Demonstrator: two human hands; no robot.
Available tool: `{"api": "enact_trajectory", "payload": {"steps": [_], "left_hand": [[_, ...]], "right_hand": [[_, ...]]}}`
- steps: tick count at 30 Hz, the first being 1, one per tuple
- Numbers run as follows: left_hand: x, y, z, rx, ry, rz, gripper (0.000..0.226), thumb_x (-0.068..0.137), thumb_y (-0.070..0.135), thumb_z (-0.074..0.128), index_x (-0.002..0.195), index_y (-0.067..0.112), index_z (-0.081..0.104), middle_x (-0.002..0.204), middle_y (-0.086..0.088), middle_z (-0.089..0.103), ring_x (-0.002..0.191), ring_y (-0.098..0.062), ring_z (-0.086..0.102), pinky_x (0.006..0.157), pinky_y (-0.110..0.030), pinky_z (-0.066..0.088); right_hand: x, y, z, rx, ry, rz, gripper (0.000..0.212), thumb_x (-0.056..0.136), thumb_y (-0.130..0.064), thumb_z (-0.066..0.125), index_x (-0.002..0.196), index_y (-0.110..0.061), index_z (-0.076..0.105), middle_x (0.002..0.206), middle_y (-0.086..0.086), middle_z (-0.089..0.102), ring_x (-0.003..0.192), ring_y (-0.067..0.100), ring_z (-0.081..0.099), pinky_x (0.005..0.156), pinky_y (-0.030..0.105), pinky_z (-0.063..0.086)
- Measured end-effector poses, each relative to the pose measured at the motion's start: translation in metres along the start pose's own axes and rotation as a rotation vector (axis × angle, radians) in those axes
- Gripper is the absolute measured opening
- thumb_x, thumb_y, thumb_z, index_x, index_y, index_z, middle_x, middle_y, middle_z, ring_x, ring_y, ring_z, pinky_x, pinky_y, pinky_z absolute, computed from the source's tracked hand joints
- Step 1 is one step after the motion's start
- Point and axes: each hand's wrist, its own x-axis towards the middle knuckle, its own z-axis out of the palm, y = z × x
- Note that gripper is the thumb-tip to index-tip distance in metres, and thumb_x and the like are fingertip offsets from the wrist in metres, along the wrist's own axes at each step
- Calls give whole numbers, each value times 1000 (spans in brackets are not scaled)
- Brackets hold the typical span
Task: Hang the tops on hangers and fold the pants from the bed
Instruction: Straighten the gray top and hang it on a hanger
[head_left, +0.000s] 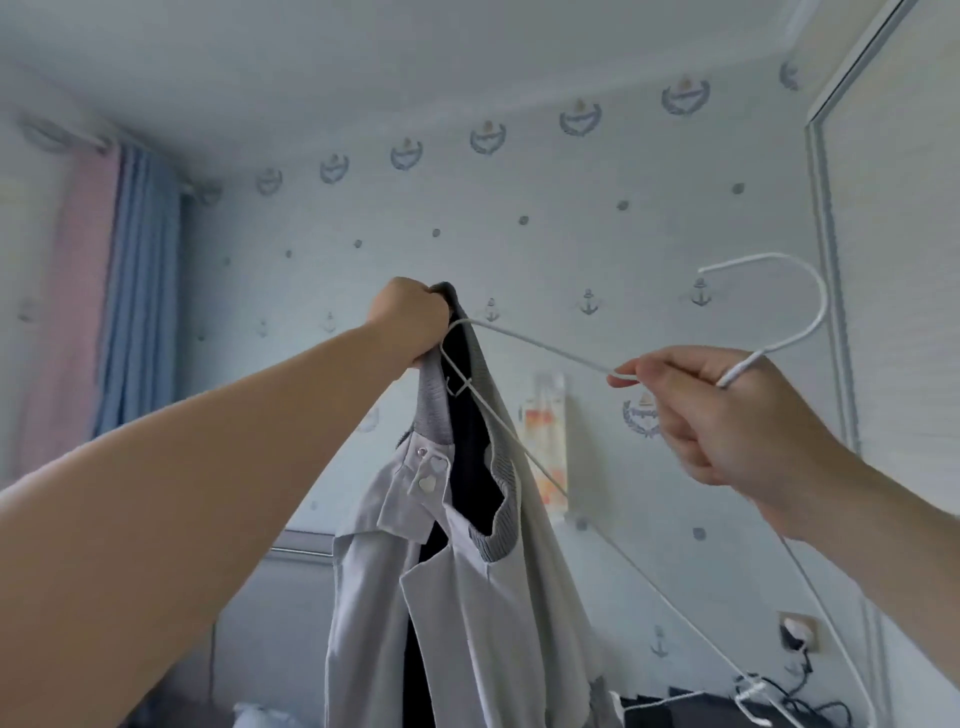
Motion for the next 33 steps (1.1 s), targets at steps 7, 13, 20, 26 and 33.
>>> {"api": "enact_trajectory", "payload": {"steps": [7,13,20,26,33], "left_hand": [[12,-71,-67,176,2,-96,26,97,10,45,71,11,50,68,-10,52,57,-24,53,46,-23,43],[0,-163,-117,182,-134,-251,5,90,14,63,88,9,63,79,-11,58,71,-23,53,63,-30,45],[-38,-281,-179,388,-167,-278,12,81,12,74,70,14,71,53,5,62,46,-6,57,42,-14,41],[-120,-394,-194,363,-313,-337,12,80,12,78,72,9,70,61,-3,69,49,-6,55,51,-16,44],[-222,-506,-206,333,-447,-532,31,81,10,79,61,15,56,48,11,54,43,-2,45,48,-13,37]], "right_hand": [[6,47,95,11,-83,-32,26,100,-24,55,88,-31,77,49,-6,29,41,10,25,38,18,23],[-11,92,170,122,-159,40,26,101,-23,55,89,-30,78,51,0,30,44,15,23,40,20,20],[-69,168,277,282,-246,187,25,100,-18,55,92,-27,77,46,0,32,39,11,26,39,18,22],[-172,241,393,256,-460,470,31,103,-17,52,81,-16,73,49,0,31,45,15,25,44,22,21],[-278,282,470,226,-496,660,28,92,-42,54,72,-25,66,49,9,37,47,25,32,48,31,23]]}}
